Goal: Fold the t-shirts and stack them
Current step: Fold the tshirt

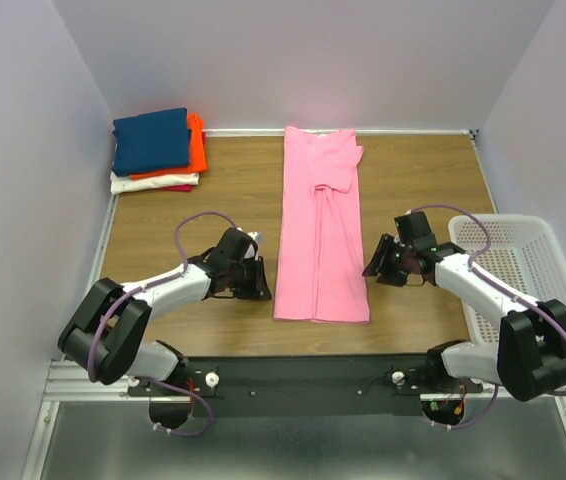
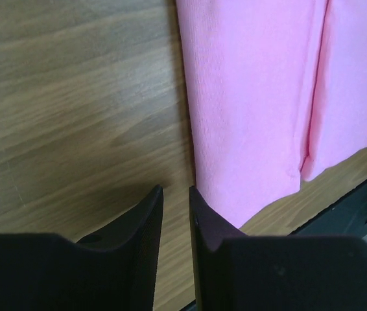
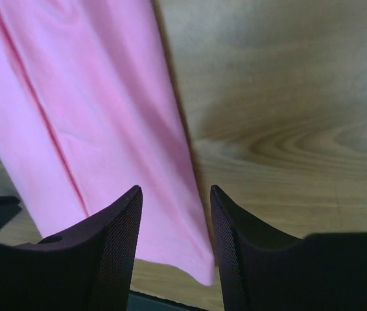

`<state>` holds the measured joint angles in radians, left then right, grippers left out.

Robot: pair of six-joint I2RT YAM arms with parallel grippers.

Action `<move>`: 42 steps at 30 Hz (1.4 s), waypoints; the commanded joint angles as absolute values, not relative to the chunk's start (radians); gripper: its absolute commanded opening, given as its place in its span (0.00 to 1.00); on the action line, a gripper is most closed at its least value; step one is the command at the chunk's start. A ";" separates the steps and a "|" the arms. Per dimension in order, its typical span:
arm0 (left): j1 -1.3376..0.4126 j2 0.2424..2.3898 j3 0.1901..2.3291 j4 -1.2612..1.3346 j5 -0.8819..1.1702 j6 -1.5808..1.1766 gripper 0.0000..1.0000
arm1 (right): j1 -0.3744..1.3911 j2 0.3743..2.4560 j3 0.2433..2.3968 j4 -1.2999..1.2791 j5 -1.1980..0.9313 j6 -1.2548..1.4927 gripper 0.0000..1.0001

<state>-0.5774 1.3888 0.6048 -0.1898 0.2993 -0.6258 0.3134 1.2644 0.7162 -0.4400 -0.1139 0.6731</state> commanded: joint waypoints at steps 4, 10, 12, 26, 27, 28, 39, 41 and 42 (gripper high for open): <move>-0.606 1.344 0.589 -0.206 0.345 -0.629 0.31 | 0.319 1.213 0.569 -0.483 -0.225 0.713 0.53; -0.624 1.350 0.572 -0.193 0.356 -0.652 0.35 | 0.319 1.174 0.509 -0.509 -0.276 0.716 0.53; -0.644 1.351 0.571 -0.195 0.356 -0.657 0.37 | 0.321 1.167 0.494 -0.523 -0.279 0.710 0.53; -0.683 1.374 0.563 -0.252 0.337 -0.675 0.36 | 0.321 1.140 0.413 -0.549 -0.331 0.733 0.49; -0.683 1.374 0.561 -0.255 0.336 -0.676 0.35 | 0.319 1.140 0.408 -0.549 -0.331 0.735 0.49; -0.683 1.374 0.558 -0.256 0.333 -0.680 0.35 | 0.321 1.143 0.405 -0.549 -0.331 0.733 0.48; -0.695 1.413 0.557 -0.226 0.347 -0.681 0.27 | 0.324 1.163 0.385 -0.529 -0.341 0.744 0.43; -0.695 1.420 0.560 -0.224 0.353 -0.680 0.25 | 0.324 1.173 0.388 -0.525 -0.345 0.741 0.39; -0.695 1.424 0.563 -0.224 0.354 -0.678 0.24 | 0.324 1.180 0.391 -0.522 -0.348 0.739 0.36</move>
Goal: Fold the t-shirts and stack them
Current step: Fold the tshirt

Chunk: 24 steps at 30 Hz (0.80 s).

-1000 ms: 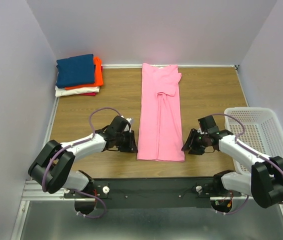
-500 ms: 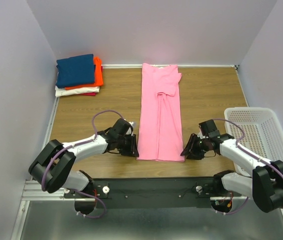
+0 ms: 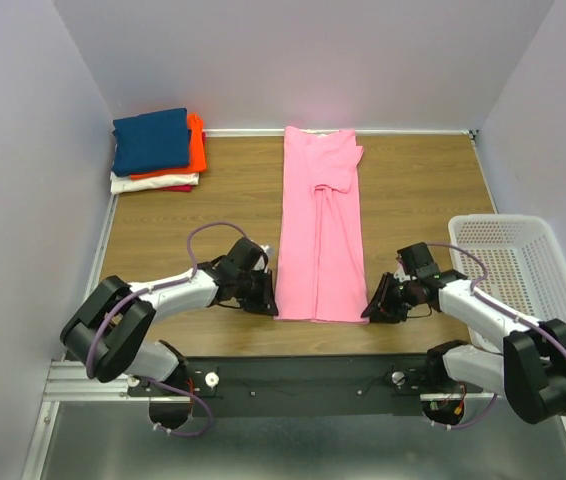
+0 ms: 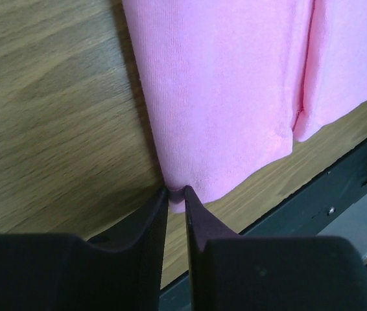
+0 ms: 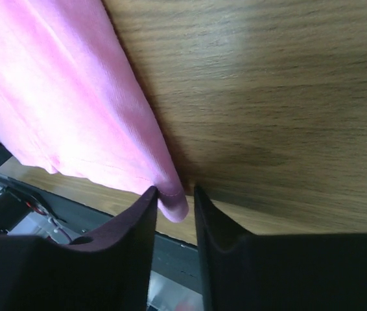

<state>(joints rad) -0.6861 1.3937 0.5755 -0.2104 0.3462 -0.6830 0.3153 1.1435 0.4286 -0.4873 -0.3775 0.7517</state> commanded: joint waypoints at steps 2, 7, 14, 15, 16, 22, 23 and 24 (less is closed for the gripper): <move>-0.695 1.424 0.578 -0.224 0.354 -0.672 0.21 | 0.325 1.192 0.402 -0.522 -0.354 0.733 0.30; -0.693 1.427 0.624 -0.239 0.350 -0.649 0.11 | 0.325 1.190 0.439 -0.522 -0.357 0.730 0.24; -0.690 1.439 0.742 -0.290 0.305 -0.598 0.00 | 0.324 1.177 0.526 -0.526 -0.338 0.727 0.05; -0.684 1.437 0.768 -0.294 0.302 -0.594 0.00 | 0.325 1.180 0.538 -0.526 -0.334 0.727 0.04; -0.681 1.439 0.782 -0.298 0.298 -0.589 0.00 | 0.327 1.180 0.554 -0.528 -0.330 0.726 0.04; -0.650 1.476 0.888 -0.305 0.290 -0.561 0.00 | 0.325 1.227 0.689 -0.528 -0.247 0.703 0.01; -0.644 1.494 0.902 -0.305 0.291 -0.554 0.00 | 0.325 1.239 0.712 -0.528 -0.211 0.698 0.01; -0.641 1.506 0.929 -0.305 0.290 -0.549 0.00 | 0.325 1.252 0.750 -0.523 -0.189 0.699 0.01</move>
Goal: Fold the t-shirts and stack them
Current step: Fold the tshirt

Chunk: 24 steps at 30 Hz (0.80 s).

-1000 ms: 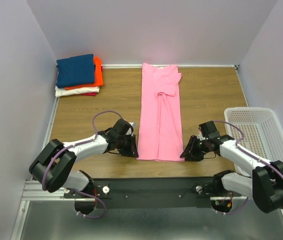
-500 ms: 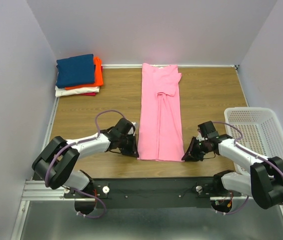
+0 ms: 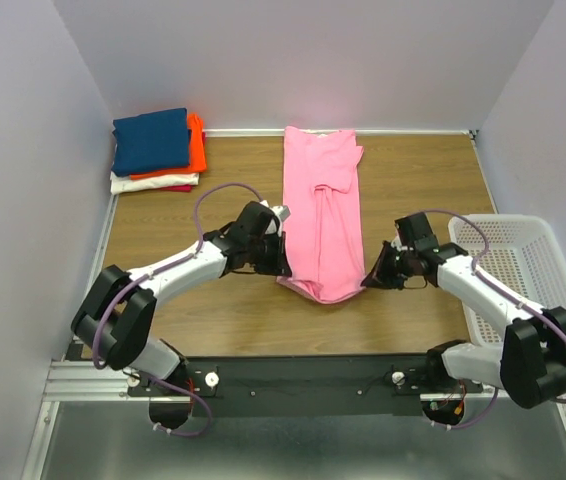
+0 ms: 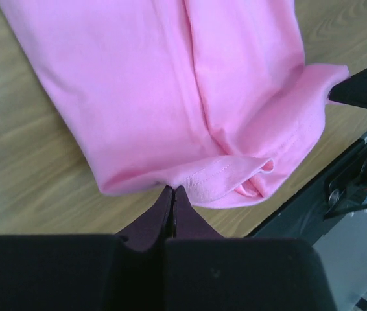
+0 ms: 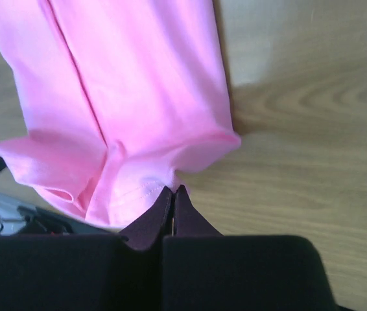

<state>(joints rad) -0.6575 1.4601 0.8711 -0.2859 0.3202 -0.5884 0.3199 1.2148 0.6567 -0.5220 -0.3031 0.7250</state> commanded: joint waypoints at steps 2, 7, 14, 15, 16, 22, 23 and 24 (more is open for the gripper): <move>-0.626 1.544 0.962 -0.310 0.287 -0.535 0.00 | 0.325 1.301 0.794 -0.519 -0.129 0.692 0.00; -0.600 1.614 1.075 -0.321 0.273 -0.520 0.00 | 0.325 1.416 0.914 -0.459 -0.017 0.677 0.00; -0.555 1.725 1.186 -0.322 0.221 -0.528 0.00 | 0.325 1.604 1.067 -0.388 0.071 0.666 0.00; -0.546 1.736 1.195 -0.318 0.225 -0.529 0.00 | 0.325 1.623 1.087 -0.384 0.075 0.664 0.00; -0.534 1.747 1.213 -0.311 0.221 -0.534 0.00 | 0.325 1.641 1.104 -0.379 0.081 0.661 0.00; -0.488 1.833 1.307 -0.302 0.213 -0.531 0.00 | 0.324 1.784 1.247 -0.371 0.103 0.652 0.00; -0.485 1.854 1.319 -0.301 0.215 -0.526 0.00 | 0.324 1.799 1.261 -0.371 0.106 0.650 0.00; -0.480 1.864 1.344 -0.302 0.209 -0.525 0.00 | 0.324 1.827 1.290 -0.371 0.106 0.652 0.00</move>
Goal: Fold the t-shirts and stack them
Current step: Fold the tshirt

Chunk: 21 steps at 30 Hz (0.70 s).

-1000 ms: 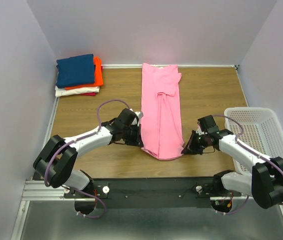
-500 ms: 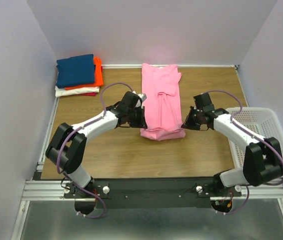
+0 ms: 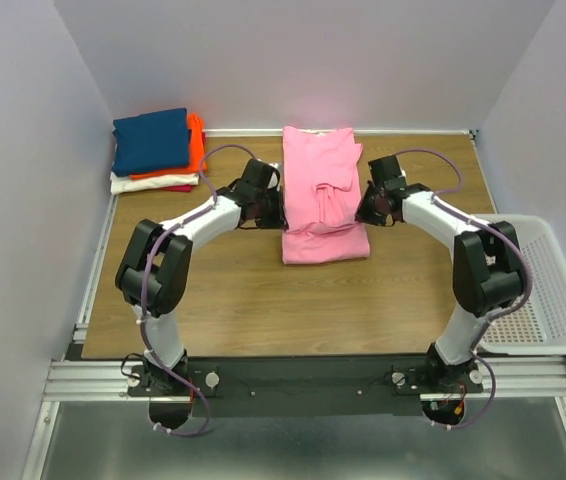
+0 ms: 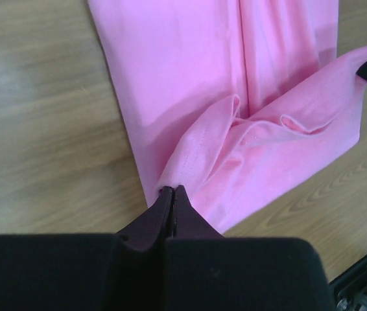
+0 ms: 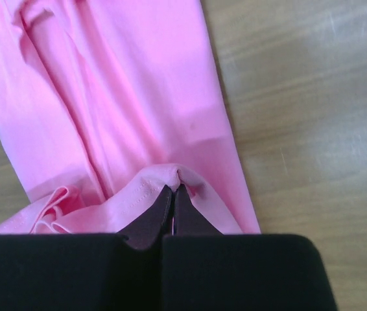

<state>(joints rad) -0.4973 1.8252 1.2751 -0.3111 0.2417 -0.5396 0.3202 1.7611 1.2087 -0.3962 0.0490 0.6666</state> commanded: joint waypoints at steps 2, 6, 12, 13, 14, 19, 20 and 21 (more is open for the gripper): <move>-0.473 1.888 1.365 -0.299 0.216 -0.522 0.00 | 0.324 1.845 1.310 -0.371 0.097 0.658 0.00; -0.465 1.920 1.423 -0.307 0.227 -0.519 0.00 | 0.322 1.874 1.354 -0.373 0.097 0.667 0.00; -0.456 1.980 1.526 -0.325 0.232 -0.514 0.00 | 0.307 1.905 1.411 -0.373 0.097 0.669 0.00; -0.450 1.989 1.546 -0.330 0.230 -0.512 0.00 | 0.302 1.907 1.417 -0.371 0.094 0.669 0.00; -0.446 1.999 1.554 -0.330 0.235 -0.514 0.00 | 0.299 1.917 1.430 -0.373 0.089 0.669 0.00; -0.422 2.040 1.608 -0.321 0.255 -0.522 0.00 | 0.273 1.943 1.457 -0.373 0.080 0.669 0.00; -0.420 2.046 1.614 -0.319 0.259 -0.523 0.00 | 0.268 1.947 1.460 -0.373 0.077 0.669 0.00; -0.417 2.060 1.627 -0.319 0.262 -0.522 0.00 | 0.265 1.948 1.469 -0.373 0.069 0.670 0.00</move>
